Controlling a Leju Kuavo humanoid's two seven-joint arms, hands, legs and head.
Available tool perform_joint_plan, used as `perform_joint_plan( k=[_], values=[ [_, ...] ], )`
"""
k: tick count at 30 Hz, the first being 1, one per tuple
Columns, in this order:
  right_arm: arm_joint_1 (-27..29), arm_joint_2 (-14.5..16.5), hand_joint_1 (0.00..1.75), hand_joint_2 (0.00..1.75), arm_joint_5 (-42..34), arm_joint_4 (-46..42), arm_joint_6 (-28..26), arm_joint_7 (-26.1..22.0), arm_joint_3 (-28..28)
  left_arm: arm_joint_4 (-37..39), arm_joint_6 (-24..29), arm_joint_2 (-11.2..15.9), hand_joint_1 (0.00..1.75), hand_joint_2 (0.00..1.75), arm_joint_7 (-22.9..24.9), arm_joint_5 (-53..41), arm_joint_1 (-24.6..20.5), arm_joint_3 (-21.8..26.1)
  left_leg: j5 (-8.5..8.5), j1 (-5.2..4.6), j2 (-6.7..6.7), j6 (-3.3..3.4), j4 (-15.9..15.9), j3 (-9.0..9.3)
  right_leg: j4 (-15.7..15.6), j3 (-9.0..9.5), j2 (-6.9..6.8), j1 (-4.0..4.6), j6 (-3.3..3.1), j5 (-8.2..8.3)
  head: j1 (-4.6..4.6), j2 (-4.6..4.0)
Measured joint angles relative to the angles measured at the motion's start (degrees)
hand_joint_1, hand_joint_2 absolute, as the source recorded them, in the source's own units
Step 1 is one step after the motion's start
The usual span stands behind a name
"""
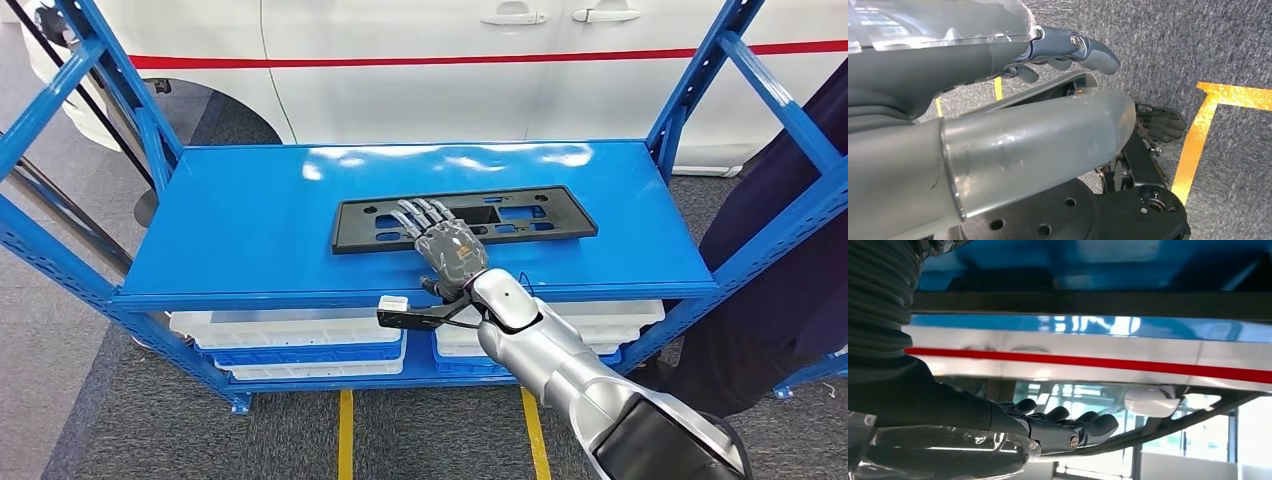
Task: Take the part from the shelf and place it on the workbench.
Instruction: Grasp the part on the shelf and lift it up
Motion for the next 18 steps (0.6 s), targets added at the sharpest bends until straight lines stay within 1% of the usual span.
perform_joint_plan(
  k=[5, 10, 15, 18],
  values=[
    [-1.18, -0.02, 0.00, 1.75, 4.18, 4.37, -2.50, 4.76, -0.20, 0.00, 0.00, -0.01, 0.00, 0.00, 0.00, 0.40, -0.04, -0.01, 0.00, 0.00, 0.00, 0.00, 0.01, 0.00, 0.00, -0.01, 0.01, 0.00, 0.00, 0.00, 0.00, 0.01],
    [-1.86, -0.23, 0.00, 1.75, 5.27, 6.97, -3.13, 6.40, -0.56, 0.00, 0.00, -0.03, 0.00, 0.00, -0.01, 0.49, -0.06, -0.01, 0.00, 0.00, 0.00, 0.00, 0.01, 0.00, 0.00, -0.02, 0.02, 0.00, 0.00, 0.00, 0.00, 0.01],
    [-2.04, -0.67, 0.00, 1.75, 7.24, 8.59, -4.55, 9.53, -1.04, 0.00, 0.09, -0.06, 0.00, 0.00, 0.08, 0.84, -0.06, -0.01, 0.00, 0.00, 0.01, 0.00, 0.02, 0.00, 0.00, -0.03, 0.02, 0.00, 0.00, 0.00, 0.00, 0.00],
    [-2.03, -1.13, 0.00, 1.75, 7.30, 9.31, -4.77, 9.71, -1.52, 0.00, 0.15, -0.08, 0.00, 0.00, 0.10, 1.05, -0.06, -0.01, 0.00, 0.00, 0.01, 0.00, 0.02, 0.00, 0.00, -0.03, 0.04, 0.00, 0.00, 0.00, 0.00, 0.01]
  ],
)
